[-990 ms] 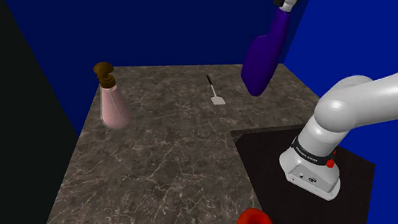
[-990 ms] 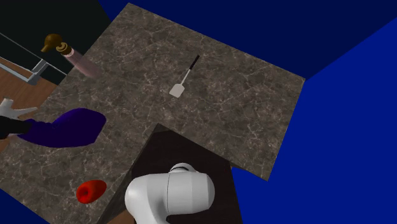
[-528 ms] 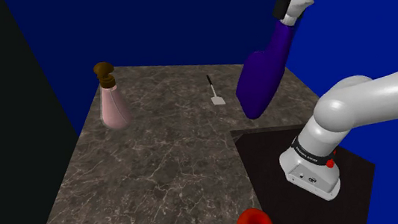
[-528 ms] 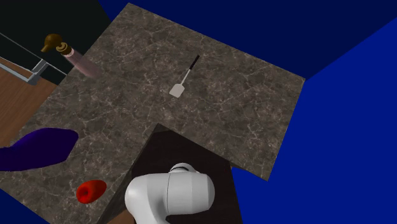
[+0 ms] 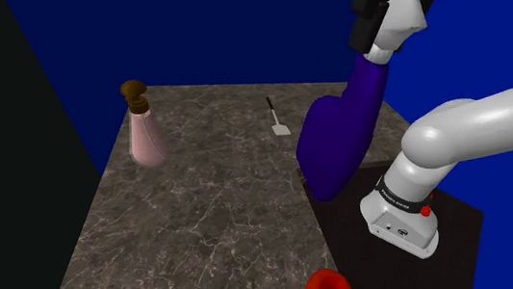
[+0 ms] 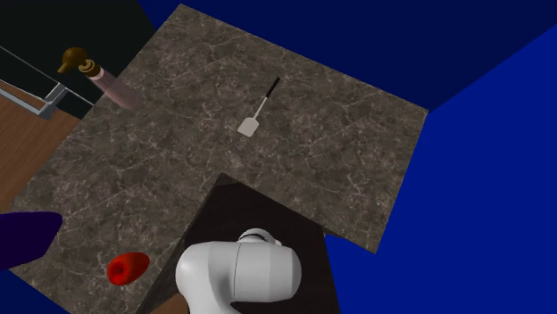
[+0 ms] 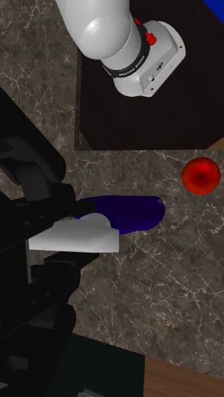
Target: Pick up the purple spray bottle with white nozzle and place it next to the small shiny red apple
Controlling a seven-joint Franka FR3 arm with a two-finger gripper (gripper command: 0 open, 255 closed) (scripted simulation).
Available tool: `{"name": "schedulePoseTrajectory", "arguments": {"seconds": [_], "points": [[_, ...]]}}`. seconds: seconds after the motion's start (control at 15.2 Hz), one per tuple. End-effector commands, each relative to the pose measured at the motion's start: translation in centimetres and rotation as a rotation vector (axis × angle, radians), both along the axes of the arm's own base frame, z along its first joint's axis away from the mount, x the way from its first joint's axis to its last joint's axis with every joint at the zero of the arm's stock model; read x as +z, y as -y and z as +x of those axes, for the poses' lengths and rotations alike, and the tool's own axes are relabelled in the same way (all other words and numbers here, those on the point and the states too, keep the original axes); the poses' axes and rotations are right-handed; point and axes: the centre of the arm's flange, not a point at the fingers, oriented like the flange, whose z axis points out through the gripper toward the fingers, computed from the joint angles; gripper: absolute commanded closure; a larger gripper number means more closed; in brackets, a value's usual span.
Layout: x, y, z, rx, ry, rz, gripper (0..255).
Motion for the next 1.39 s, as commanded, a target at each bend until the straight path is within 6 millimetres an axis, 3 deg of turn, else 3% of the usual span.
{"name": "schedulePoseTrajectory", "arguments": {"seconds": [0.0, 0.2, 1.32], "points": [[0.0, -2.6, -1.4, -0.001, -0.001, 0.001, 255], [0.0, -5.9, -2.9, -0.001, -0.001, 0.001, 255], [-9.0, -5.9, -2.9, -0.001, -0.001, 0.001, 255]]}}
